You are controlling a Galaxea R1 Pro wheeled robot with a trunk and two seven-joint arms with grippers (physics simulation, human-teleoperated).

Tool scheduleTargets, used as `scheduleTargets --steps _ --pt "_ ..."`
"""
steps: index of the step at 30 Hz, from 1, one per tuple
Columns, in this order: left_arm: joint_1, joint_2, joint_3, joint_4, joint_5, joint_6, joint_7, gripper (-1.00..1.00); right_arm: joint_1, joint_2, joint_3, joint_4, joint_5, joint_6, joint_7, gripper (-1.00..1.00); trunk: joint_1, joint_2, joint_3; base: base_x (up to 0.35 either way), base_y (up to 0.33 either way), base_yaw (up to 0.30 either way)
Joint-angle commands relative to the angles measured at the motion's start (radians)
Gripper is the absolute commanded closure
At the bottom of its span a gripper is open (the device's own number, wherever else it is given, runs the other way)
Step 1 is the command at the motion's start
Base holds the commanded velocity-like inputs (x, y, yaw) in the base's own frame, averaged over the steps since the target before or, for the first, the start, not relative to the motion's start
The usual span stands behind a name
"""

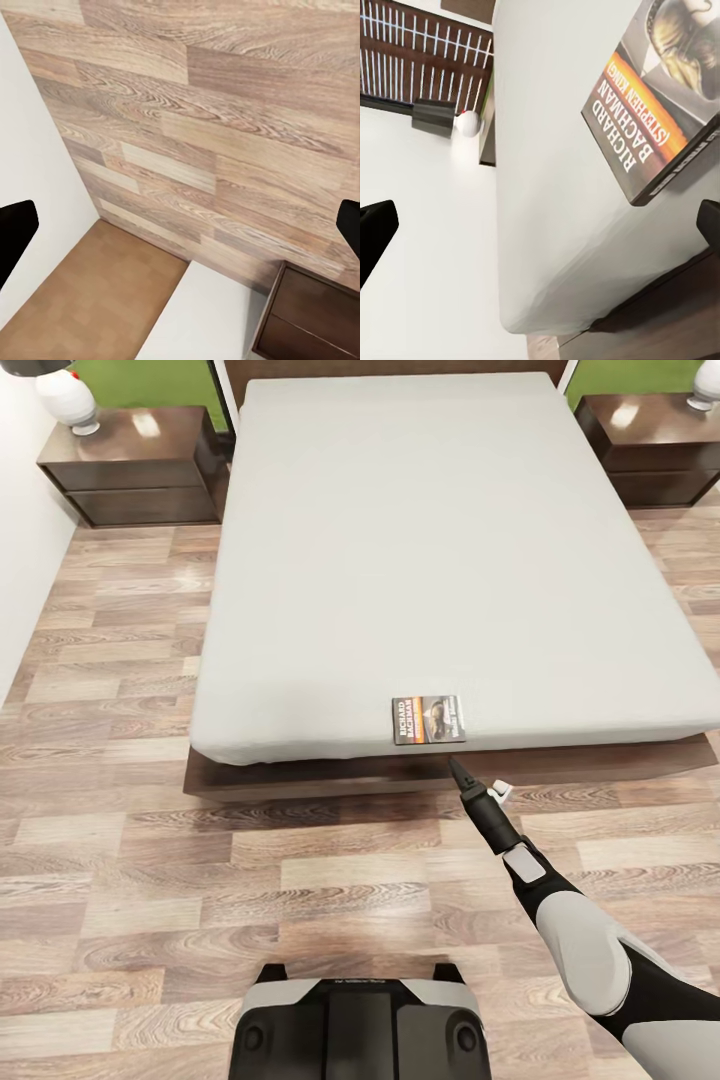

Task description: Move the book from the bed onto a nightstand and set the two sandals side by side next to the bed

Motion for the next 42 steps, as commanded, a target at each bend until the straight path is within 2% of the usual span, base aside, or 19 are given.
scheduleTargets --steps 1,42 --pt "0.0 0.0 0.003 -0.001 -0.004 0.004 0.001 -1.0 0.0 -0.001 0.002 0.001 -0.007 0.003 0.003 -1.0 0.004 -0.008 -0.004 0.0 0.001 0.0" --pt "0.0 -0.001 0.003 -0.001 -0.005 0.004 -0.001 -1.0 0.0 -0.004 0.003 0.002 -0.007 0.003 0.004 -1.0 0.161 -0.295 -0.132 0.0 0.0 0.0"
